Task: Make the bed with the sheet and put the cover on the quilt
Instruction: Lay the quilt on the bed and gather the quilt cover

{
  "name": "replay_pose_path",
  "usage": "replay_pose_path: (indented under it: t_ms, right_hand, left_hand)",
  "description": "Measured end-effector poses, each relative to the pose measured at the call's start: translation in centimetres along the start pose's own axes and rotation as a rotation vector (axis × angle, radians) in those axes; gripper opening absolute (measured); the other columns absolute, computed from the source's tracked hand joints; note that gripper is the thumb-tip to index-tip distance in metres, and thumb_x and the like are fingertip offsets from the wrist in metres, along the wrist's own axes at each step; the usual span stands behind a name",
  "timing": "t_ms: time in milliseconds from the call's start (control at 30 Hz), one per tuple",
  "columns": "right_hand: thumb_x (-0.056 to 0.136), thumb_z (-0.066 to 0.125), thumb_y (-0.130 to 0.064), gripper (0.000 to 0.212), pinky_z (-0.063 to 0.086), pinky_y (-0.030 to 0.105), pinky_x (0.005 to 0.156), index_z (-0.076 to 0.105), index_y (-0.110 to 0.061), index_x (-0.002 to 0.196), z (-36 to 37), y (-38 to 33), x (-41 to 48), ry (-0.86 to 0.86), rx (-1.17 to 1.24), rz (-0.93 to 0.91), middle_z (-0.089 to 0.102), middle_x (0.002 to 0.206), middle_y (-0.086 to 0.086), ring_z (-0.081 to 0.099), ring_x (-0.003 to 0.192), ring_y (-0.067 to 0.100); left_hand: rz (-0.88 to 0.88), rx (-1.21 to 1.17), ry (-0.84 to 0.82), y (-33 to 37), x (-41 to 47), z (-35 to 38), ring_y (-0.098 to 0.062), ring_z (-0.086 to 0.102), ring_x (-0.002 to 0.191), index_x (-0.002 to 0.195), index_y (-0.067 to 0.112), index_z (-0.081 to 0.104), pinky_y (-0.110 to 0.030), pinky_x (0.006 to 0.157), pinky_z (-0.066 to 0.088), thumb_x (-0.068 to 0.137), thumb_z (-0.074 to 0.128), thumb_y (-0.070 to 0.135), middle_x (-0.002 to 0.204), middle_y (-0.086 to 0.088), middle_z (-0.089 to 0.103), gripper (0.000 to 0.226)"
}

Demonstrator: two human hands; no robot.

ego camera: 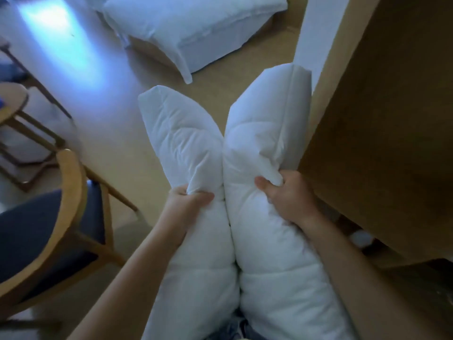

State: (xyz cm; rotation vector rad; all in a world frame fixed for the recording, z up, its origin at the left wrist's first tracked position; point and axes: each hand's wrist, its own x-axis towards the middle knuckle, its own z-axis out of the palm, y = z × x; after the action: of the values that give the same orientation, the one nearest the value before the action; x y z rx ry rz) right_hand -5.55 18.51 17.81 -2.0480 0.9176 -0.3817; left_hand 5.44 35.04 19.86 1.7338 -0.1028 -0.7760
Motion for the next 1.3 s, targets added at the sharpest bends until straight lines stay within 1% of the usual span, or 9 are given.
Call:
replay_pose_path:
  t_ms: [100, 200, 400, 567, 833, 900, 1033, 1167, 1300]
  right_hand:
    - [0.084, 0.067, -0.037, 0.037, 0.036, 0.026, 0.056, 0.05, -0.025, 0.054, 3.4, -6.3, 3.3, -0.073, 0.0, -0.086, 0.055, 0.051, -0.011, 0.054, 0.057, 0.011]
    - [0.084, 0.068, -0.033, 0.04, 0.033, 0.024, 0.05, 0.048, -0.023, 0.051, 5.8, -11.6, 6.2, -0.118, 0.056, -0.139, 0.05, 0.038, -0.013, 0.047, 0.045, -0.001]
    - [0.083, 0.07, -0.033, 0.042, 0.032, 0.023, 0.049, 0.047, -0.021, 0.049, 12.3, -15.3, 10.6, -0.211, 0.084, -0.169, 0.049, 0.035, -0.019, 0.045, 0.038, -0.005]
    - [0.082, 0.07, -0.034, 0.042, 0.033, 0.027, 0.054, 0.048, -0.022, 0.048, 16.4, -16.8, 17.9, -0.243, 0.095, -0.182, 0.049, 0.036, -0.017, 0.045, 0.045, 0.003]
    - [0.085, 0.067, -0.036, 0.035, 0.032, 0.016, 0.044, 0.05, -0.021, 0.057, 21.4, -22.4, 35.2, -0.286, 0.099, -0.251, 0.051, 0.04, -0.022, 0.047, 0.039, -0.004]
    - [0.085, 0.066, -0.036, 0.037, 0.032, 0.019, 0.046, 0.048, -0.021, 0.057, 22.9, -23.9, 39.2, -0.295, 0.092, -0.253, 0.051, 0.04, -0.023, 0.047, 0.04, -0.004]
    - [0.085, 0.066, -0.036, 0.039, 0.032, 0.016, 0.042, 0.046, -0.021, 0.055, 26.2, -27.8, 47.8, -0.31, 0.106, -0.267, 0.05, 0.038, -0.019, 0.044, 0.035, -0.001]
    - [0.086, 0.065, -0.036, 0.04, 0.033, 0.012, 0.039, 0.045, -0.021, 0.056, 32.0, -31.1, 56.9, -0.33, 0.092, -0.287, 0.049, 0.037, -0.02, 0.045, 0.035, -0.001]
    - [0.087, 0.064, -0.037, 0.038, 0.035, 0.013, 0.044, 0.046, -0.02, 0.057, 38.5, -36.9, 66.5, -0.322, 0.078, -0.282, 0.048, 0.039, -0.015, 0.047, 0.039, -0.002]
  left_hand:
    - [0.051, -0.015, 0.031, 3.1, 2.2, -5.6, -0.022, 0.058, 0.056, 0.066, 0.005, 0.063, -0.027, 0.056, 0.048, 0.059, 0.072, 0.012, 0.054, -0.005, 0.061, 0.013]
    - [0.109, -0.034, 0.086, 5.7, 4.6, -10.6, -0.031, 0.066, 0.072, 0.068, 0.01, 0.07, -0.039, 0.072, 0.054, 0.053, 0.072, 0.018, 0.071, -0.011, 0.069, 0.017]
    - [0.149, -0.111, 0.161, 6.5, 8.3, -15.9, -0.028, 0.063, 0.069, 0.077, 0.006, 0.066, -0.04, 0.071, 0.052, 0.075, 0.068, 0.003, 0.073, -0.014, 0.064, 0.004]
    - [0.138, -0.172, 0.247, 7.8, 15.5, -17.4, -0.026, 0.064, 0.068, 0.079, 0.012, 0.067, -0.033, 0.064, 0.051, 0.08, 0.064, 0.002, 0.07, -0.007, 0.067, 0.01]
    - [0.062, -0.255, 0.378, 15.0, 30.8, -19.9, -0.04, 0.067, 0.085, 0.084, 0.008, 0.069, -0.054, 0.085, 0.052, 0.077, 0.069, 0.007, 0.086, -0.021, 0.07, 0.007]
    - [0.05, -0.287, 0.387, 16.8, 34.4, -20.9, -0.036, 0.066, 0.077, 0.084, 0.008, 0.067, -0.05, 0.08, 0.053, 0.079, 0.068, 0.005, 0.08, -0.017, 0.069, 0.006]
    - [0.089, -0.333, 0.407, 20.6, 42.7, -23.7, -0.017, 0.065, 0.051, 0.076, 0.009, 0.064, -0.022, 0.046, 0.052, 0.08, 0.065, -0.001, 0.054, 0.001, 0.067, 0.011]
    - [0.091, -0.345, 0.427, 23.6, 52.6, -27.5, -0.015, 0.063, 0.048, 0.074, 0.011, 0.062, -0.019, 0.044, 0.05, 0.079, 0.065, -0.001, 0.048, 0.004, 0.064, 0.013]
    - [0.073, -0.327, 0.425, 28.0, 63.1, -33.9, -0.022, 0.063, 0.053, 0.075, 0.011, 0.064, -0.027, 0.053, 0.052, 0.08, 0.065, 0.0, 0.051, 0.0, 0.065, 0.012]
